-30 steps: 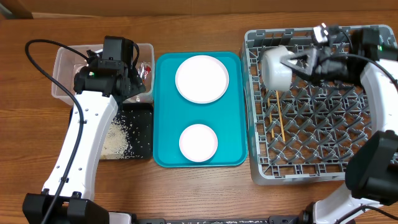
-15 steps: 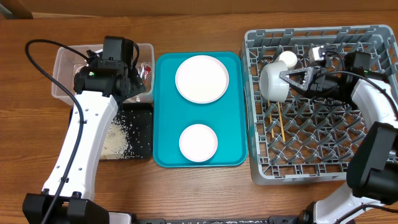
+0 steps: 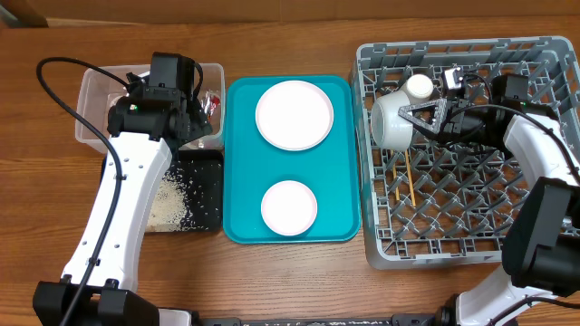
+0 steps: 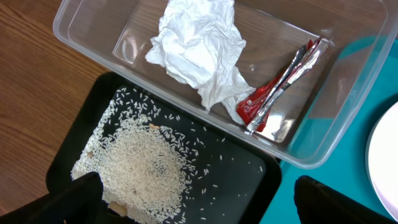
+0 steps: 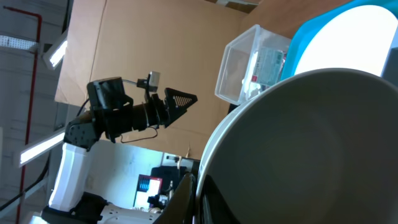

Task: Sort waste into correct bins and load items into the dishwasher
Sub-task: 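Carry the pink bowl right and set it on its side in the rack, then release the bowl and move the right gripper to the small white dish, then grasp the small white dish rim with the right gripper and lift, then carry the small dish into the rack front and stand it upright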

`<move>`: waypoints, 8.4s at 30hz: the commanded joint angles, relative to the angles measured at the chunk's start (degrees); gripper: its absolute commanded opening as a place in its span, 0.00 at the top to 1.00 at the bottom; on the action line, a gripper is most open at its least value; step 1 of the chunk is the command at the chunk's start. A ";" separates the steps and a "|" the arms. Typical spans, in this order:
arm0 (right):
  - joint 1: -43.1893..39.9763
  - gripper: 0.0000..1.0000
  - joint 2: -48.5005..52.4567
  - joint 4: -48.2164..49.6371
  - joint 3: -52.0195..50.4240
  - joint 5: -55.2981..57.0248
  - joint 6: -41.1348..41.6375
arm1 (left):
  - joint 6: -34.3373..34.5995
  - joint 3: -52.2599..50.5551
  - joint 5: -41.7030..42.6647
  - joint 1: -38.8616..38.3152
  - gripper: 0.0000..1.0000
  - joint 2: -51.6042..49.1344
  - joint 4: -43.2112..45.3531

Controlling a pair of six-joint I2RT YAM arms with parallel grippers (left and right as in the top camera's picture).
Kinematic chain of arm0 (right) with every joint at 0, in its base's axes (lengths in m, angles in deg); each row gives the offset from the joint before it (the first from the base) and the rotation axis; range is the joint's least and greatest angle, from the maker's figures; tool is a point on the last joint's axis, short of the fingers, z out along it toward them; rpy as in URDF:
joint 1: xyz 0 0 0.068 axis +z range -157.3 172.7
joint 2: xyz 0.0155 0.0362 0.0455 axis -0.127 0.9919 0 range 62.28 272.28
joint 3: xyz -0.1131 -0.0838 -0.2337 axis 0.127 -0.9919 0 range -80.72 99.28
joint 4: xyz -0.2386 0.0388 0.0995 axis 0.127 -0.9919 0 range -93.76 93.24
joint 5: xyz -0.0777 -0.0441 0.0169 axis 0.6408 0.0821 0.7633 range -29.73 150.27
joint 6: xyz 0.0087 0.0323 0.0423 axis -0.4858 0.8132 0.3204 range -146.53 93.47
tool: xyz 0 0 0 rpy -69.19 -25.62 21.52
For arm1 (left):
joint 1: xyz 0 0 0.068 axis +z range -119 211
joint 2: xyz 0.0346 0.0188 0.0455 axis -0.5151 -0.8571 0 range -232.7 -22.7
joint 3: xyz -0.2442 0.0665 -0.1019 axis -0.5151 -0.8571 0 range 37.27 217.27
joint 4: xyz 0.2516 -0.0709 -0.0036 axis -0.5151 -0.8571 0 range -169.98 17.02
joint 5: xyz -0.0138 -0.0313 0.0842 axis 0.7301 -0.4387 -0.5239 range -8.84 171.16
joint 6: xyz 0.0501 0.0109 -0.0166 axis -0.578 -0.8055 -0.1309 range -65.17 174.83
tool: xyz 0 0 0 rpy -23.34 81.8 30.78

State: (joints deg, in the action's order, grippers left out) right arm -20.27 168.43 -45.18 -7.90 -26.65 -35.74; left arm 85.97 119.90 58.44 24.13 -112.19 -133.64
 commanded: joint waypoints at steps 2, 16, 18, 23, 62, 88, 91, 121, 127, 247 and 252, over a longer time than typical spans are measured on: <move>0.61 0.96 0.07 1.29 -2.01 0.02 -0.22 | -0.72 0.70 -0.13 -0.26 0.00 0.24 0.02; 0.15 0.88 0.11 9.31 -5.22 -0.15 1.31 | -0.72 0.70 -0.13 -0.28 0.00 0.24 0.02; -0.66 0.88 0.11 9.86 -5.22 -0.15 2.36 | -0.72 0.70 -0.13 -0.26 0.00 0.24 0.02; -3.58 0.68 0.11 10.49 -5.22 -0.15 2.45 | -0.72 0.70 -0.13 -0.26 0.00 0.24 0.02; 29.75 0.54 -31.50 -1.88 -2.78 58.01 15.52 | -0.72 0.70 -0.13 -0.26 0.00 0.24 0.02; 66.75 0.77 -2.08 10.58 -4.15 75.52 29.22 | -0.72 0.70 -0.13 -0.13 0.00 0.24 0.02; 66.75 0.77 -2.08 10.91 -4.15 75.95 29.22 | -0.72 0.70 -0.13 -0.28 0.00 0.24 0.02; 62.03 0.63 -2.56 3.02 7.58 63.19 24.11 | -0.72 0.70 -0.13 -0.28 0.00 0.24 0.02; 62.07 0.65 -2.51 0.52 6.23 77.83 28.48 | -0.72 0.70 -0.13 -0.28 0.00 0.24 0.02; -6.36 0.51 -23.21 -26.71 9.22 43.87 6.97 | -0.72 0.70 -0.13 -0.28 0.00 0.24 0.02; 5.77 0.51 -23.21 -22.64 14.08 56.50 13.99 | -0.72 0.70 -0.13 -0.28 0.00 0.24 0.04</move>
State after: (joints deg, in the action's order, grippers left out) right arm -20.09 145.48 -69.13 3.64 20.81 -27.00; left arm 85.97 119.90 58.46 24.13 -112.19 -133.64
